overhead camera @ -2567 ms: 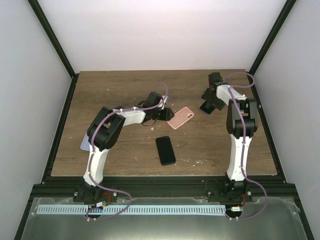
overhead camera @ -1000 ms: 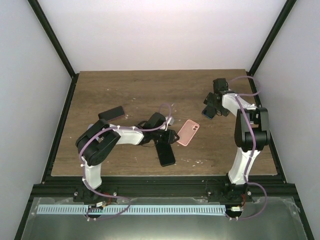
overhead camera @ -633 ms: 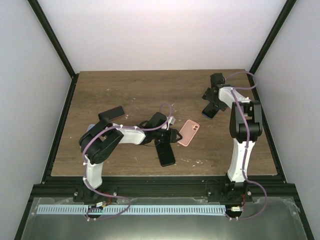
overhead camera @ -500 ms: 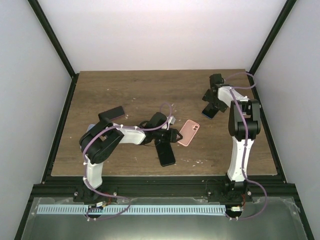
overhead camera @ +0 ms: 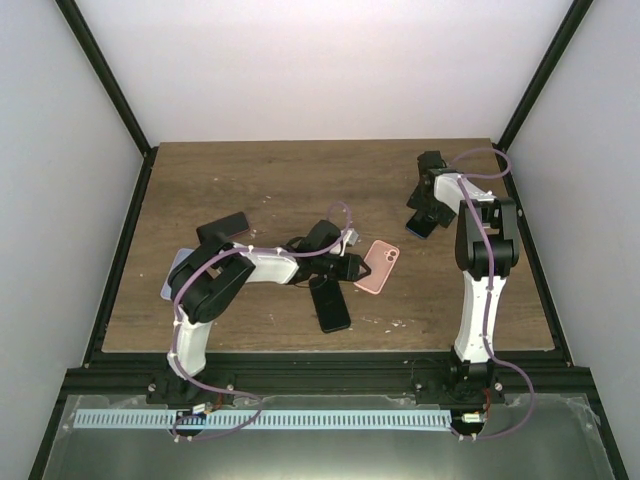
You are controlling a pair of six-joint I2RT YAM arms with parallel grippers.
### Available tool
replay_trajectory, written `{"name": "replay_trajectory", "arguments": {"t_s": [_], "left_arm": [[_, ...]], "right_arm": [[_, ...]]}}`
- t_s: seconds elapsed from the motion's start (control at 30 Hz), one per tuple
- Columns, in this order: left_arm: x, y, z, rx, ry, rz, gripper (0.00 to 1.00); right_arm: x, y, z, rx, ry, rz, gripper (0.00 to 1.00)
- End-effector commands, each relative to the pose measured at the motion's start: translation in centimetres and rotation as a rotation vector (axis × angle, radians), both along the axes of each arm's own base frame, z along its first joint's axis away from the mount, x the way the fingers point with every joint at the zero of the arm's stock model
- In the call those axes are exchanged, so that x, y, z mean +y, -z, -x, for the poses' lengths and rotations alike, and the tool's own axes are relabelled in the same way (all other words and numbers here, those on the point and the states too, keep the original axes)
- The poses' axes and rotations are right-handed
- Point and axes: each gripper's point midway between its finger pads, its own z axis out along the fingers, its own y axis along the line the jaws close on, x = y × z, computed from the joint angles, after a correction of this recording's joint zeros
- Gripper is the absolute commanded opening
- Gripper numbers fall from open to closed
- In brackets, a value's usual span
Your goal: Put the phone into the phone case
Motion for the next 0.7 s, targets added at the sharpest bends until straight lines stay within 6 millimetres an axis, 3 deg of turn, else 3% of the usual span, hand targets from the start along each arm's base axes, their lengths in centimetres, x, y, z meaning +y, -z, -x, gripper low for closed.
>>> {"name": "replay_trajectory", "arguments": {"t_s": [0.0,0.23,0.4,0.67], "left_arm": [[0.2,1.8,1.3,0.055,0.028,-0.026,0.52],[1.0,1.9,2.3,0.082,0.020,-0.022,0.50],[1.8,-0.2,2.5,0.084,0.000,-0.017,0.49],[5.4,-3.8,-0.3,0.134,-0.104,0.023,0.49]], "right_arm": [[0.0,1.6,0.7,0.034,-0.037,-0.015,0.84],[1.3,1.4,2.2,0.023,-0.181,-0.051,0.74],[2.5,0.9,3.9,-0.009,-0.308,-0.087,0.72],[4.1,-1.5,6.0,-0.089,-0.448,-0.096,0.68]]}}
